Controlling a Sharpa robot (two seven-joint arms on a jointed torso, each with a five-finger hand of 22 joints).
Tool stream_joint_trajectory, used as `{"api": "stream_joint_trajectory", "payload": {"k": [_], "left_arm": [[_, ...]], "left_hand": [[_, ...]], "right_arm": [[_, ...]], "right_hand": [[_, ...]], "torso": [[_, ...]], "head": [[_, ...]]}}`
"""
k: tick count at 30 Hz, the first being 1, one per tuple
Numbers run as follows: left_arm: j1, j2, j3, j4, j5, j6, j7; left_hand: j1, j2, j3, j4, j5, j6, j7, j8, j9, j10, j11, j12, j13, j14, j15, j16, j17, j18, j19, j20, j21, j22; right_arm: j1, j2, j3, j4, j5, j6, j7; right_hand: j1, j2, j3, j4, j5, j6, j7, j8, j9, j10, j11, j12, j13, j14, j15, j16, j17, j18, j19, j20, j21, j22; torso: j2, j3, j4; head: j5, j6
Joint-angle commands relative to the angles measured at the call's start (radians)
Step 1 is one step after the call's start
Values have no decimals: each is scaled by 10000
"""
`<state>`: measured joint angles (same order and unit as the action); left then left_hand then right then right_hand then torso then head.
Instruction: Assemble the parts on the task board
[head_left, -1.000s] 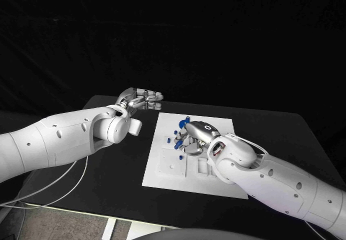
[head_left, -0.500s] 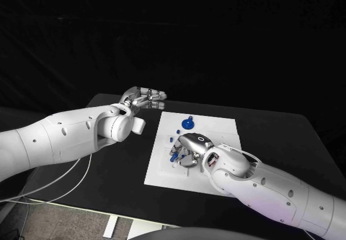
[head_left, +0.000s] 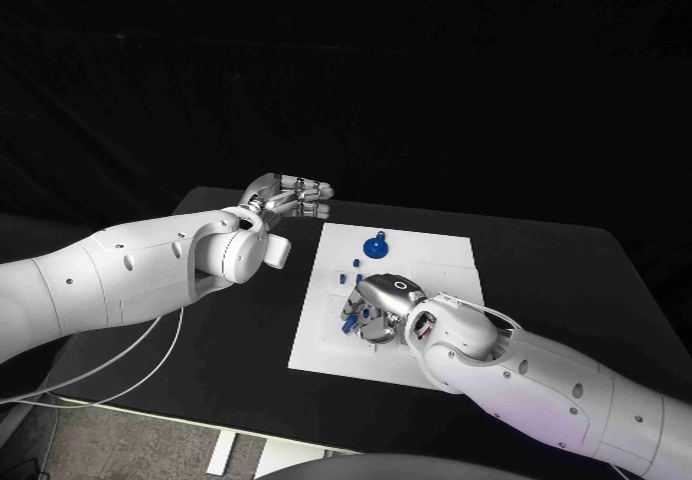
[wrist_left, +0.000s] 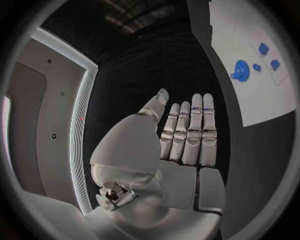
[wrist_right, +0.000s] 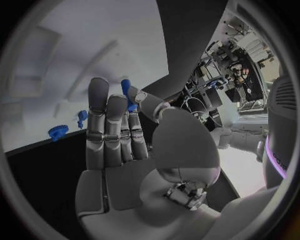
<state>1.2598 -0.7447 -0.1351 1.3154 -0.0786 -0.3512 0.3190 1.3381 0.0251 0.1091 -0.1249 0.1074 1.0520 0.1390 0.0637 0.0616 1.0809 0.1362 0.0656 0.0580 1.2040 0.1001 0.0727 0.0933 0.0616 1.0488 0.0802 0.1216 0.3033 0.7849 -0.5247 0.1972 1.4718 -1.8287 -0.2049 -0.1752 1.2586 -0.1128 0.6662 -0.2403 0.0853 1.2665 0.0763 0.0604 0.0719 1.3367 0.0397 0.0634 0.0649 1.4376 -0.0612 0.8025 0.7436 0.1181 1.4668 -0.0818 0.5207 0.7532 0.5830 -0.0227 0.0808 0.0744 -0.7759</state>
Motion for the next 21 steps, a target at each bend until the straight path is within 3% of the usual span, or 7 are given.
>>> {"api": "stream_joint_trajectory", "payload": {"k": [1, 21], "left_arm": [[-11, 18, 9, 18, 60, 95, 86], [-11, -14, 9, 24, 61, 103, 74]], "left_hand": [[-29, 88, -22, 32, -22, -50, -5, 8, 14, -80, 15, -24, 7, -3, 43, -25, 8, 62, 39, 53, 35, -9], [-29, 88, -22, 32, -22, -50, -5, 8, 14, -80, 15, -24, 7, -3, 43, -25, 8, 62, 39, 53, 35, -9]], "right_arm": [[-16, 14, -11, -13, -179, 242, 127], [-40, 40, -39, -80, -617, 247, -168]], "right_hand": [[14, 77, -34, -48, 58, 66, 7, 40, 9, 253, -178, 49, 10, 6, -58, -12, 14, 137, 185, -82, -46, 8], [-14, 110, -26, -119, 62, 78, 5, 39, 6, 257, -176, 45, 9, 6, -60, -20, 25, 138, 196, -85, -122, 151]], "torso": [[10, -2, 7], [4, 1, 1]], "head": [[-40, -8], [-3, -92]]}}
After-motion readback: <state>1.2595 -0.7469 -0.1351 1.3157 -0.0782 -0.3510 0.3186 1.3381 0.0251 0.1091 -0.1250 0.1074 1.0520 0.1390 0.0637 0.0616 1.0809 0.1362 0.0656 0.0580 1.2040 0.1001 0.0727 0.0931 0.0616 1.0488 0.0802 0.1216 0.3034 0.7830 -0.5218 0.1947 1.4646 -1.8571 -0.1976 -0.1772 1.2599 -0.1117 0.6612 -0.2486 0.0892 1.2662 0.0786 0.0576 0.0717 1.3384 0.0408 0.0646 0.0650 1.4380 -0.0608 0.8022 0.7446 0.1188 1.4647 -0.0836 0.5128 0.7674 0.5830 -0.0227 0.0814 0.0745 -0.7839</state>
